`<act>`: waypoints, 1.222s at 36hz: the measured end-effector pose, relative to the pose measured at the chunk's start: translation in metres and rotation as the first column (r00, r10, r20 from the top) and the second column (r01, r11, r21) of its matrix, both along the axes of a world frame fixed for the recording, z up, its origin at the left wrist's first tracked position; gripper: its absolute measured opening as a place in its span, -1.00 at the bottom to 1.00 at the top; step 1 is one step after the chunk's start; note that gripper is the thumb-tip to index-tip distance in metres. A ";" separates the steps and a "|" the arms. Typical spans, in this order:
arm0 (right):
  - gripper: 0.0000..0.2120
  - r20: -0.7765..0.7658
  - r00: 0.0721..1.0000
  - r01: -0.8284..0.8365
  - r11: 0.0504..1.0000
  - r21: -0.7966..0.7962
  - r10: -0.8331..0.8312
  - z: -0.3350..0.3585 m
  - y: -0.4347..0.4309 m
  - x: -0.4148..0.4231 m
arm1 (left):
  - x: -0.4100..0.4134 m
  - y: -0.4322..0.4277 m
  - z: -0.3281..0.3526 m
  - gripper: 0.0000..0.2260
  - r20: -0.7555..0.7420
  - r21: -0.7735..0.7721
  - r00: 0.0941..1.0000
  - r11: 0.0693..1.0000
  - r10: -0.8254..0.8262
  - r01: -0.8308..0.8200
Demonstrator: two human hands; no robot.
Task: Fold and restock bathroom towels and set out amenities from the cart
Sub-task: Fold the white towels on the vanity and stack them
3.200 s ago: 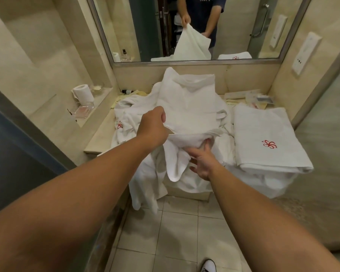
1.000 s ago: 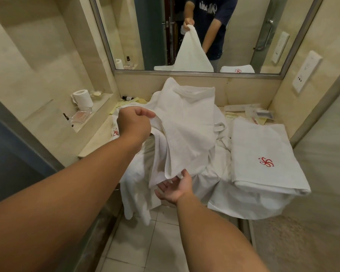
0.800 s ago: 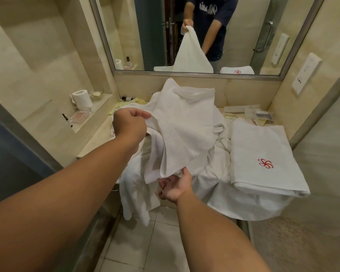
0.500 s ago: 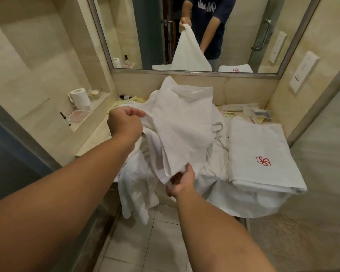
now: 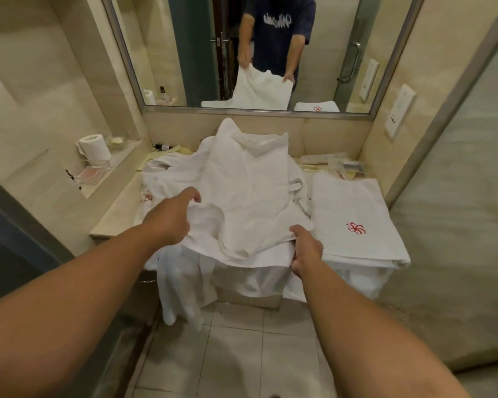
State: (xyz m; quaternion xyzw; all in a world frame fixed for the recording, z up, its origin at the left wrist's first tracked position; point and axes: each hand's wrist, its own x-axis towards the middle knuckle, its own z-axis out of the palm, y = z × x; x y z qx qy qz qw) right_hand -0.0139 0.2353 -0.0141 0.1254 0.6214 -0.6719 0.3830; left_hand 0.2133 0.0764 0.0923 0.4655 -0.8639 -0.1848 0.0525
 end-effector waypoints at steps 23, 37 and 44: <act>-0.83 -0.432 0.697 -0.608 0.791 0.068 0.573 0.025 -0.053 0.032 | -0.097 0.024 -0.054 -0.35 -0.244 0.651 0.918 0.754 0.312 -0.083; -0.92 -0.071 0.997 0.023 0.996 -0.083 -0.029 0.015 -0.045 -0.005 | -0.097 0.006 -0.049 -0.81 -0.315 0.355 0.935 0.934 0.166 -0.046; -0.83 -0.270 0.924 0.271 0.962 -0.045 -0.272 0.028 -0.028 -0.004 | -0.099 0.011 -0.020 -0.82 -0.276 0.194 0.960 0.981 0.045 0.010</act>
